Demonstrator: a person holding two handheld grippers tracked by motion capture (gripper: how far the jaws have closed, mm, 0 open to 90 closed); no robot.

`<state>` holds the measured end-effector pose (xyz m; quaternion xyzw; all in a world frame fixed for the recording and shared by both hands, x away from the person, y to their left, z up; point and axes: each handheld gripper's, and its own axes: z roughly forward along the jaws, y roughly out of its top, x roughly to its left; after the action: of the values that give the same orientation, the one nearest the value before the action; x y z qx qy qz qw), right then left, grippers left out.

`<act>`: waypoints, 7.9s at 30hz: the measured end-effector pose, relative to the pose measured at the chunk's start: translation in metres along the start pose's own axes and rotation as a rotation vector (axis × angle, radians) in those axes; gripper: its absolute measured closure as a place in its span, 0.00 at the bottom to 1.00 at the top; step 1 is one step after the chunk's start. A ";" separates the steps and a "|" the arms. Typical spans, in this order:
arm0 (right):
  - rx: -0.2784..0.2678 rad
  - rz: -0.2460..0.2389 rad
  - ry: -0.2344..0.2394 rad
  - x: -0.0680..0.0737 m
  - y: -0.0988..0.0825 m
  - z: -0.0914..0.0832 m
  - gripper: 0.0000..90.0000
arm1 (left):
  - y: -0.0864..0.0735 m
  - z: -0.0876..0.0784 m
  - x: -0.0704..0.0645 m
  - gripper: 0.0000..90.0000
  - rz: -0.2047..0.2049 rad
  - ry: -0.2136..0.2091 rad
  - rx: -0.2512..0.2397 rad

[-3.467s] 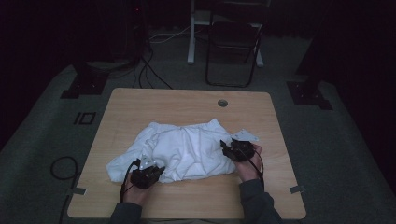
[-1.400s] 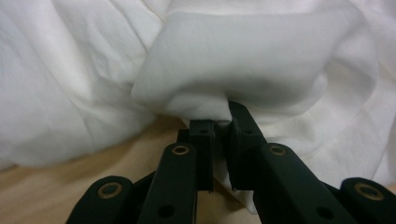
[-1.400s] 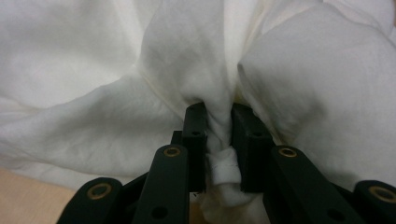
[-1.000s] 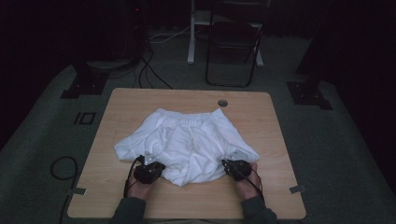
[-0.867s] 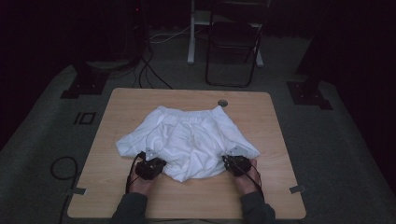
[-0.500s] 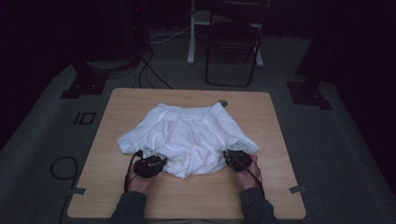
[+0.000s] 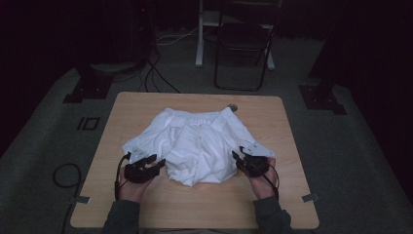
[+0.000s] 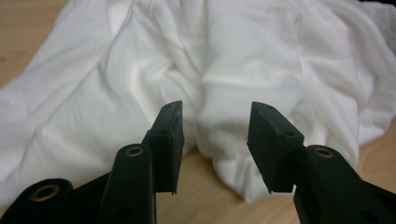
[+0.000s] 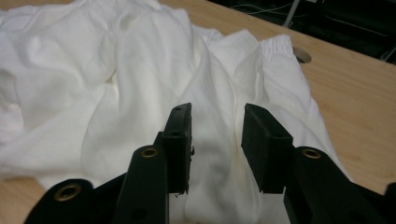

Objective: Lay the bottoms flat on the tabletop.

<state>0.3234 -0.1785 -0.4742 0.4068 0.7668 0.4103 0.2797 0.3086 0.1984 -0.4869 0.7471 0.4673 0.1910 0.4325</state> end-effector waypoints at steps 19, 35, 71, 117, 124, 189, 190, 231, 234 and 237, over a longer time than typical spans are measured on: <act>0.050 0.016 0.013 -0.001 0.027 0.060 0.60 | 0.045 0.068 -0.008 0.45 0.077 0.028 0.059; 0.132 -0.002 0.036 0.010 0.018 0.073 0.94 | 0.043 0.073 -0.016 0.97 0.084 0.015 0.086; 0.139 0.004 0.096 0.016 -0.065 -0.008 0.94 | -0.045 -0.003 0.003 0.97 0.008 0.085 0.144; 0.043 -0.003 0.060 0.028 -0.051 -0.038 0.68 | -0.035 -0.026 -0.022 0.65 0.080 0.026 0.099; 0.048 0.007 0.042 0.017 -0.033 -0.016 0.63 | -0.014 -0.007 -0.033 0.53 0.115 0.017 0.083; 0.296 -0.032 0.019 0.025 -0.098 -0.042 0.94 | -0.074 -0.020 -0.009 0.91 0.052 0.002 0.264; 0.293 -0.024 0.024 0.024 -0.098 -0.041 0.94 | -0.074 -0.019 -0.009 0.91 0.045 -0.005 0.256; 0.263 0.041 -0.146 -0.033 -0.075 0.016 0.93 | -0.021 0.067 0.021 0.91 0.028 0.104 0.145; 0.265 0.049 -0.166 -0.037 -0.074 0.018 0.94 | -0.015 0.076 0.023 0.91 0.032 0.123 0.147; 0.264 0.062 -0.178 -0.042 -0.075 0.018 0.94 | -0.009 0.083 0.023 0.91 0.016 0.133 0.148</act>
<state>0.3288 -0.2323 -0.5438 0.4985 0.7731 0.2767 0.2779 0.3724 0.1814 -0.5431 0.7662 0.5020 0.2086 0.3426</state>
